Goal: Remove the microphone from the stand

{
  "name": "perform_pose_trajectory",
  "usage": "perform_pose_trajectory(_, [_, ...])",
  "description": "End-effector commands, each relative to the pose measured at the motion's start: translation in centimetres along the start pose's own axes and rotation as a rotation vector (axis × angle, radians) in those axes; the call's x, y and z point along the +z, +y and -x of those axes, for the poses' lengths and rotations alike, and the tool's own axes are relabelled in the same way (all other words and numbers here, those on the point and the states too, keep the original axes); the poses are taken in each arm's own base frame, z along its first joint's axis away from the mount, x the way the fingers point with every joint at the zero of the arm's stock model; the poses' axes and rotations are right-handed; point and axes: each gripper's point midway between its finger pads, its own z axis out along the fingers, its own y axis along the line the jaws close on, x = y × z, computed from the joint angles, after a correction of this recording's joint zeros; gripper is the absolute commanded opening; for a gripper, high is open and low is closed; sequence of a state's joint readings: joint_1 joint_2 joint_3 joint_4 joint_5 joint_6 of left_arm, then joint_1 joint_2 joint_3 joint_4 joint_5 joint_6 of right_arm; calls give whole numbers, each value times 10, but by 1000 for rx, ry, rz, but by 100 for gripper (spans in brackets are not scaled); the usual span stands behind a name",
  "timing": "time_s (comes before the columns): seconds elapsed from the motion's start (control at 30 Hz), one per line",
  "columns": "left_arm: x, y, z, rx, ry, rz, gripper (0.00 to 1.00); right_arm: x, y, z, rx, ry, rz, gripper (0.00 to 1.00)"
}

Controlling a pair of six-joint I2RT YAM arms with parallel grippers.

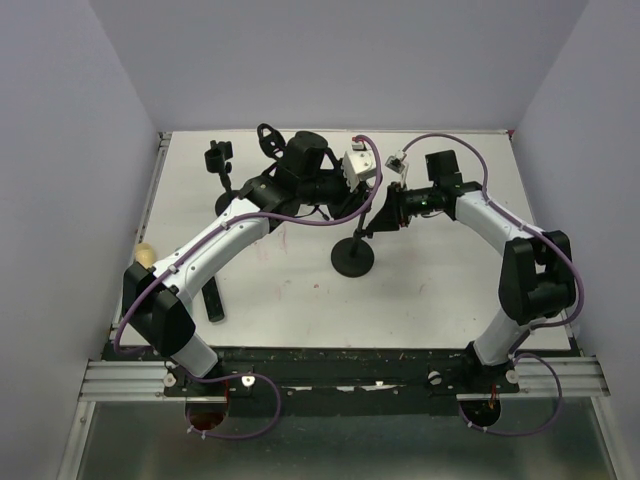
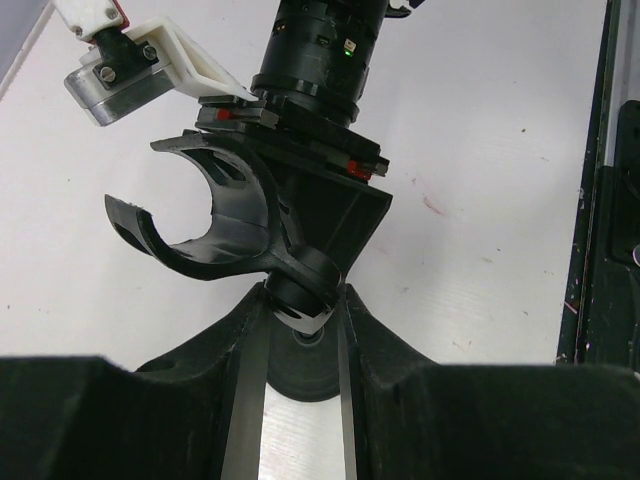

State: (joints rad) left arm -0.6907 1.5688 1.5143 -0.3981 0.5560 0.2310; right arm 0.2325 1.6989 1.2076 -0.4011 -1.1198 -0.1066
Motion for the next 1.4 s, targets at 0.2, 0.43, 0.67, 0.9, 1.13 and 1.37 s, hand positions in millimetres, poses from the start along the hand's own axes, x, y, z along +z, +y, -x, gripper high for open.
perform_pose_trajectory(0.2, [-10,0,17,39,-46,12,0,2,-23,-16,34,39,-78,49])
perform_pose_trajectory(0.43, [-10,1,20,44,-53,13,0,5,-26,-28,85,56,-65,45])
perform_pose_trajectory(0.67, [-9,1,19,38,-51,14,0,6,-21,-24,55,51,-22,20])
perform_pose_trajectory(0.9, [-8,5,18,1,-51,25,0,8,-8,-28,-232,107,-56,1])
perform_pose_trajectory(1.13, [-6,5,24,-70,-79,16,0,18,-2,-5,-764,-12,-325,1])
perform_pose_trajectory(1.37, [-1,0,17,-111,-74,-14,0,-2,0,36,-1511,-142,-603,1])
